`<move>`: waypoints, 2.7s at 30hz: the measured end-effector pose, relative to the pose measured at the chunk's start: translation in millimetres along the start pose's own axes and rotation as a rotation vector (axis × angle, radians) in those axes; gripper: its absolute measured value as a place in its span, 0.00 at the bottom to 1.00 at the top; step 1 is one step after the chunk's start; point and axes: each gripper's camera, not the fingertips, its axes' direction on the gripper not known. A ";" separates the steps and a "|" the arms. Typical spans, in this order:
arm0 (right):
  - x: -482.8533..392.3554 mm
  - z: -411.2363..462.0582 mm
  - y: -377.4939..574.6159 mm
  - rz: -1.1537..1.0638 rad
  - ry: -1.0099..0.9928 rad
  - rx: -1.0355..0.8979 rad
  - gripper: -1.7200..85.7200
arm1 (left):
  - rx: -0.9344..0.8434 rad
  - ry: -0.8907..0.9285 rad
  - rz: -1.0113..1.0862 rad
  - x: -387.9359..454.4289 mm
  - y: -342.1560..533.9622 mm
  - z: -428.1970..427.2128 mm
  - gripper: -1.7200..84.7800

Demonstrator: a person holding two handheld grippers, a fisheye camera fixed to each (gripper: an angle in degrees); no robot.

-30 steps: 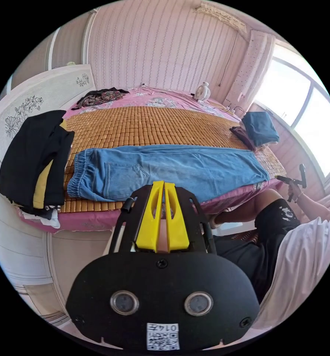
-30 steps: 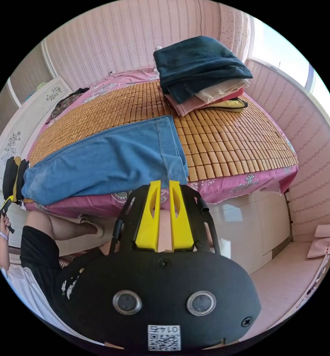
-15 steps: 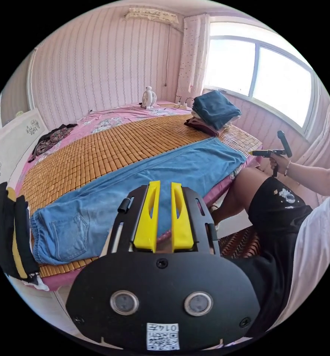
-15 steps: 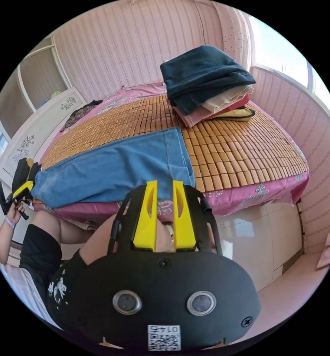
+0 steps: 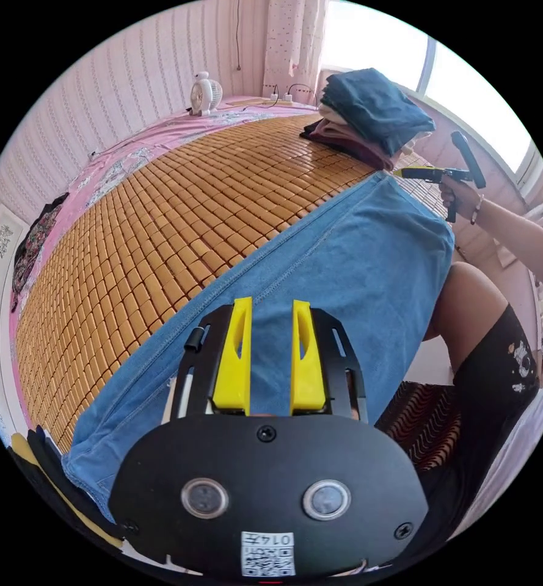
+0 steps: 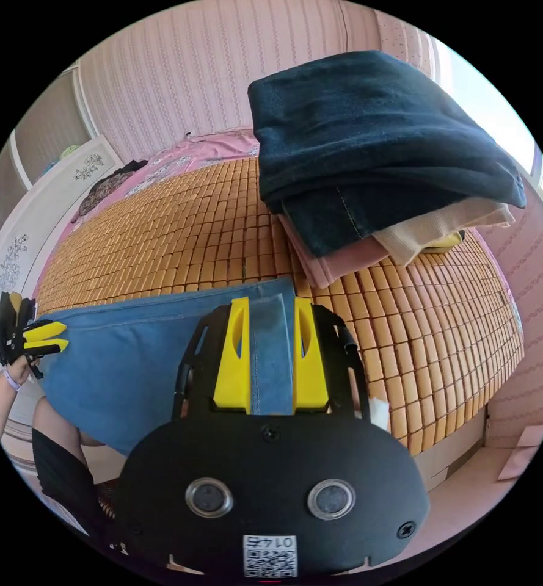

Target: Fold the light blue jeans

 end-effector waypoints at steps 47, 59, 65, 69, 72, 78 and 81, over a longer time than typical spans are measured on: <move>123.3 -75.3 -9.1 0.157 -0.340 -0.057 0.02 | 0.185 0.242 0.045 67.2 41.5 1.2 0.01; 126.8 31.6 52.9 0.361 -0.156 -0.089 0.14 | 0.066 0.244 0.080 60.0 52.3 31.8 0.01; 83.3 71.6 42.4 0.084 -0.056 -0.172 0.08 | 0.072 0.198 0.095 46.8 70.1 39.0 0.01; 62.4 87.6 34.3 -0.034 -0.015 -0.231 0.04 | 0.087 0.206 0.055 32.9 84.8 36.2 0.01; 58.0 75.3 35.7 -0.032 0.025 -0.126 0.03 | 0.113 0.284 0.031 26.5 93.7 30.5 0.01; 72.0 117.0 56.9 0.179 0.080 -0.199 0.06 | 0.297 0.422 -0.054 -10.5 130.8 -6.7 0.01; 52.7 122.4 60.6 0.181 0.180 -0.155 0.08 | 0.378 0.364 -0.169 -63.9 174.2 -39.1 0.01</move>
